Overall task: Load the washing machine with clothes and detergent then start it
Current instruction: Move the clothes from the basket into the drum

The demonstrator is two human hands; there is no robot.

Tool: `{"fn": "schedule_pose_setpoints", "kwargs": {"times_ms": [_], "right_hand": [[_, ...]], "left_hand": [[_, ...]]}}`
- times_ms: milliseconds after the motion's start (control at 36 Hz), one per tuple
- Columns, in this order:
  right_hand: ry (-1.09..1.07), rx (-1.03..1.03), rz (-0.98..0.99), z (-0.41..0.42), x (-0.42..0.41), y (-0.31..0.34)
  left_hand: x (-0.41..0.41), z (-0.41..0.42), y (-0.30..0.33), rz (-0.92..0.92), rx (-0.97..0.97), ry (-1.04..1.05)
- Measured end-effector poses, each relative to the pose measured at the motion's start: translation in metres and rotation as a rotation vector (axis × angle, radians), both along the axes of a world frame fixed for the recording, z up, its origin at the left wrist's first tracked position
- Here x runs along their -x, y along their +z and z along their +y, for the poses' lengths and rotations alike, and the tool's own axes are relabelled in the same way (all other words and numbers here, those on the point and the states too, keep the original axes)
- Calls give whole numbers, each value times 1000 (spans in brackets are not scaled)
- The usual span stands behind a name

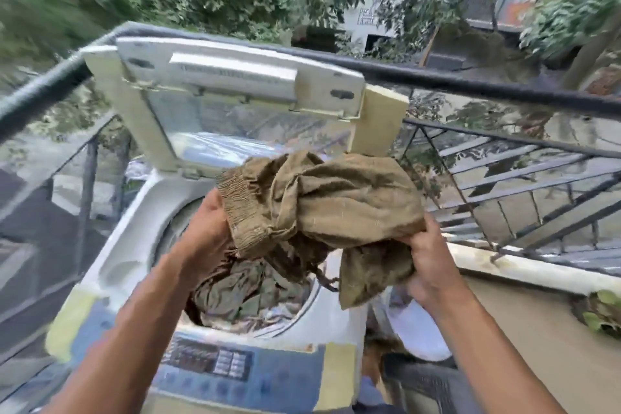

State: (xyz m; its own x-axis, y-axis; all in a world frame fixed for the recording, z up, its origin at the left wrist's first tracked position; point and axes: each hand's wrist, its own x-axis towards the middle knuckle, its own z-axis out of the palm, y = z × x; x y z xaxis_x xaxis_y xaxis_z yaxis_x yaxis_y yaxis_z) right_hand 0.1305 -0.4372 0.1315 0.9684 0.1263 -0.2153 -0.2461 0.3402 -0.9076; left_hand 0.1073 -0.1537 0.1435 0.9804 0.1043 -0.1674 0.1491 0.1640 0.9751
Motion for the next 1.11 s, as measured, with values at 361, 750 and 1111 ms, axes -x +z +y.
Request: {"fn": "schedule_pose_setpoints", "kwargs": {"times_ms": [361,750,1111], "right_hand": [[575,791,279,132,-18,-87],[1092,1752,-396,186,5,-156],[1697,1606,151,190,14,-247]], "left_hand": [[47,145,-76,654,-771,69],[27,97,-140,597,-1182,-723],[11,47,-232,920,-989,-1279]]}}
